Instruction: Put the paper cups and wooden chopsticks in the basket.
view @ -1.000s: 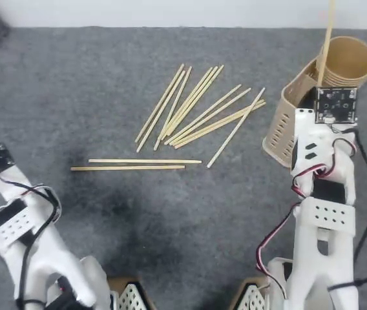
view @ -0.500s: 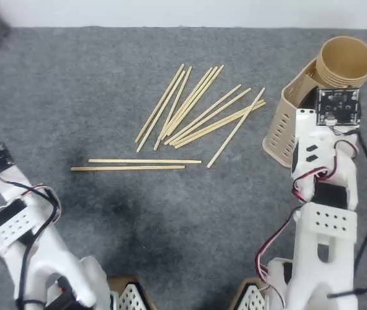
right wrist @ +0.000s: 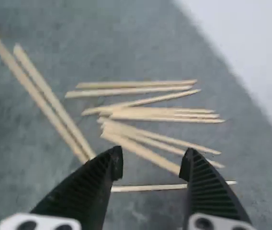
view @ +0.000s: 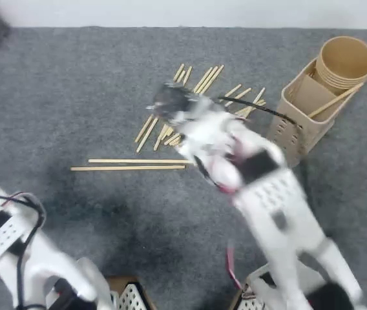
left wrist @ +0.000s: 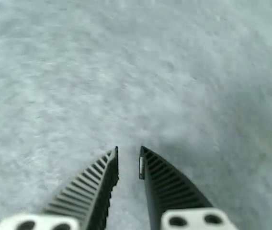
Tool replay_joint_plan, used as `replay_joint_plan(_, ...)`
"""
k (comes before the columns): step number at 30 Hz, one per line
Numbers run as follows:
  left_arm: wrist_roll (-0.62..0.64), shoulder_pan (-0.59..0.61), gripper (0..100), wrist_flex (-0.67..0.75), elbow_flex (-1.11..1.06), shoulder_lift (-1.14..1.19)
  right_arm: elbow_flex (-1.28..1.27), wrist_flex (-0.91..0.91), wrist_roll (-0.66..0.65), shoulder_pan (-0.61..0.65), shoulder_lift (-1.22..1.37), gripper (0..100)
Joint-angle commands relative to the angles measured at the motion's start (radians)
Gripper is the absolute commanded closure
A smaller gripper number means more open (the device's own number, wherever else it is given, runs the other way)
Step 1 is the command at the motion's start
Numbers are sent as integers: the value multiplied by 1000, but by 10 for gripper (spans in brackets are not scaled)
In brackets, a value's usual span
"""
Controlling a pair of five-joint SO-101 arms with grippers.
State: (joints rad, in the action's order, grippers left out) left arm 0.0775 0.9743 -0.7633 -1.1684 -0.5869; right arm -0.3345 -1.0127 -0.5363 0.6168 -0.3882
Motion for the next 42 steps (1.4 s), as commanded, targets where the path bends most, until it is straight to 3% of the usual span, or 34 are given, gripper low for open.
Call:
replay_joint_plan(1,55,61,926,44,21,-31,204,-51,-61,36,317,790)
replay_joint_plan(9,55,26,925,46,19,-25,611,-203,-146,122,855,790)
replay_joint_plan(20,54,2,924,46,18,-25,964,-312,-166,139,1214,795)
replay_joint_plan(25,52,-8,924,46,18,-25,1031,-378,-242,157,1265,988)
replay_joint_plan(37,49,-8,924,46,16,-25,1240,-685,-250,148,1129,991)
replay_joint_plan(42,49,-6,924,46,15,-25,1401,-785,-236,59,964,991)
